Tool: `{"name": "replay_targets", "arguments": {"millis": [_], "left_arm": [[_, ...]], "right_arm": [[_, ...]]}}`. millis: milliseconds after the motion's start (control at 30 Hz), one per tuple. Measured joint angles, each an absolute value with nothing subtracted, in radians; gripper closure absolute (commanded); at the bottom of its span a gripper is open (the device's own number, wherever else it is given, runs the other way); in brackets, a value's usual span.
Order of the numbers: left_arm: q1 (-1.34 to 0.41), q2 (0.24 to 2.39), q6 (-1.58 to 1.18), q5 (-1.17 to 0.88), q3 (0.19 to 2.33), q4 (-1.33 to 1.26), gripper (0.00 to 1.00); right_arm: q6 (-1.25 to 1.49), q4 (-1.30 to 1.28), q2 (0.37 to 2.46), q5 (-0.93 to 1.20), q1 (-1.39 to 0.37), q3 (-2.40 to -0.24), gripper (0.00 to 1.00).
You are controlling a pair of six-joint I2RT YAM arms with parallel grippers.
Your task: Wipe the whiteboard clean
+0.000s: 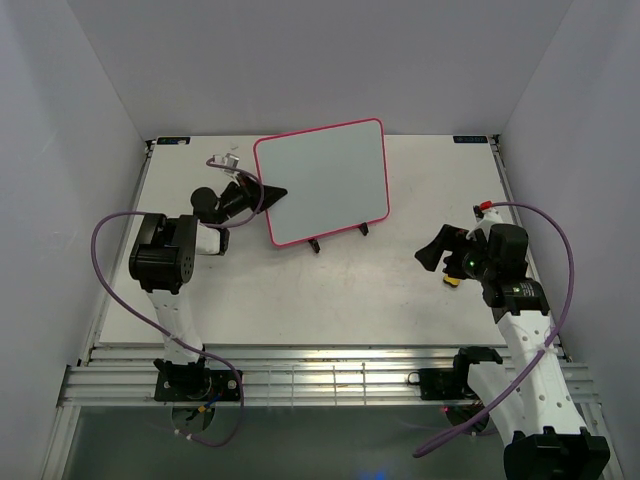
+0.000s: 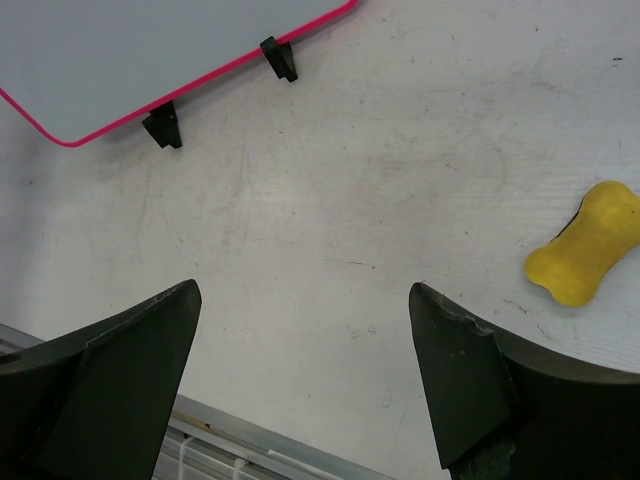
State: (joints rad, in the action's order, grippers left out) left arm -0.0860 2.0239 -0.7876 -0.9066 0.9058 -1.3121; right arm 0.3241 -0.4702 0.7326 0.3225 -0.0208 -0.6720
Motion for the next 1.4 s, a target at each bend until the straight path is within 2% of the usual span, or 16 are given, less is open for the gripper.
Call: {"name": "replay_targets", "arguments": {"millis": [67, 267, 367, 400, 533, 667, 733, 800, 967, 1167, 1300, 1400], "left_arm": [[-0.086, 2.024, -0.786, -0.906, 0.895, -1.325, 0.96], [-0.081, 2.037, -0.782, -0.902, 0.857, -1.376, 0.91], [-0.078, 2.044, -0.787, -0.901, 0.85, -1.386, 0.8], [-0.077, 2.044, -0.785, -0.903, 0.846, -1.393, 0.71], [-0.068, 2.056, -0.704, -0.906, 0.818, -1.367, 0.56], [-0.06, 2.076, -0.661, -0.904, 0.78, -1.338, 0.46], [-0.061, 2.076, -0.643, -0.902, 0.774, -1.34, 0.2], [-0.061, 2.075, -0.627, -0.897, 0.768, -1.336, 0.03], [-0.062, 2.048, -0.604, -0.876, 0.746, -1.329, 0.02], [-0.062, 1.896, -0.561, -0.774, 0.696, -1.311, 0.02], [-0.062, 1.709, -0.546, -0.6, 0.61, -1.205, 0.02], [-0.062, 1.531, -0.551, -0.403, 0.569, -0.991, 0.02]], "right_arm": [[0.324, -0.47, 0.732, 0.326, -0.026, -0.672, 0.1], [0.324, -0.47, 0.73, 0.329, -0.027, -0.672, 0.1], [0.324, -0.47, 0.723, 0.329, -0.028, -0.672, 0.1], [0.324, -0.47, 0.72, 0.329, -0.028, -0.671, 0.1], [0.323, -0.47, 0.719, 0.331, -0.028, -0.671, 0.1], [0.323, -0.47, 0.719, 0.333, -0.028, -0.671, 0.1], [0.321, -0.47, 0.719, 0.333, -0.029, -0.671, 0.1], [0.321, -0.47, 0.719, 0.333, -0.03, -0.671, 0.1], [0.321, -0.469, 0.719, 0.333, -0.033, -0.671, 0.1], [0.317, -0.469, 0.719, 0.332, -0.035, -0.671, 0.1], [0.302, -0.473, 0.724, 0.31, -0.041, -0.673, 0.1], [0.285, -0.492, 0.744, 0.253, -0.067, -0.702, 0.1]]}}
